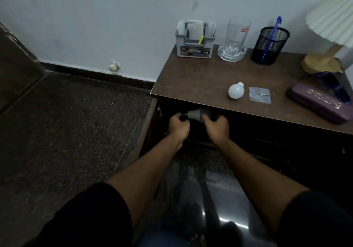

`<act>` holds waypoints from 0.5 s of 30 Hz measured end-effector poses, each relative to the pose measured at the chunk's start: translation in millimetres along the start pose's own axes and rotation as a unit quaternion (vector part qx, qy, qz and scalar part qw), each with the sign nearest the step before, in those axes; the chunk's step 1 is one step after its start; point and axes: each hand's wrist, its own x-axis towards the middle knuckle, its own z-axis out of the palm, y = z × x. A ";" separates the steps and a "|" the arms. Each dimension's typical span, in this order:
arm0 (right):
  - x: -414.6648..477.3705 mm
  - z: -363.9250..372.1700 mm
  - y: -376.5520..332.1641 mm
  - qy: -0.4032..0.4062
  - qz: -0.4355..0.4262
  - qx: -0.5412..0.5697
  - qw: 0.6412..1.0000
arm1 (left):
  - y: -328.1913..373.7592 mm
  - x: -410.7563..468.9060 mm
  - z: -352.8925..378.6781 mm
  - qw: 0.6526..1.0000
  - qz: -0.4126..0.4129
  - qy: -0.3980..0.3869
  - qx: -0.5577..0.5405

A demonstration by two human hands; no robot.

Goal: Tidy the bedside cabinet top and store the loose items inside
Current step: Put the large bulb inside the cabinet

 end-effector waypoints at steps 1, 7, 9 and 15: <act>6.9 4.9 -3.1 -0.004 0.024 0.003 1.000 | 1.1 7.3 0.2 1.000 -0.001 -0.003 0.007; 39.2 35.8 -13.2 -0.105 0.082 -0.021 0.991 | 5.2 46.9 3.4 0.999 -0.033 0.027 0.003; 45.5 44.8 -16.0 -0.151 0.080 0.031 0.985 | 6.5 56.1 4.3 0.999 -0.042 0.035 0.002; 63.8 60.9 -18.8 -0.220 0.082 0.010 0.972 | 5.2 72.2 4.5 0.998 -0.061 0.015 0.004</act>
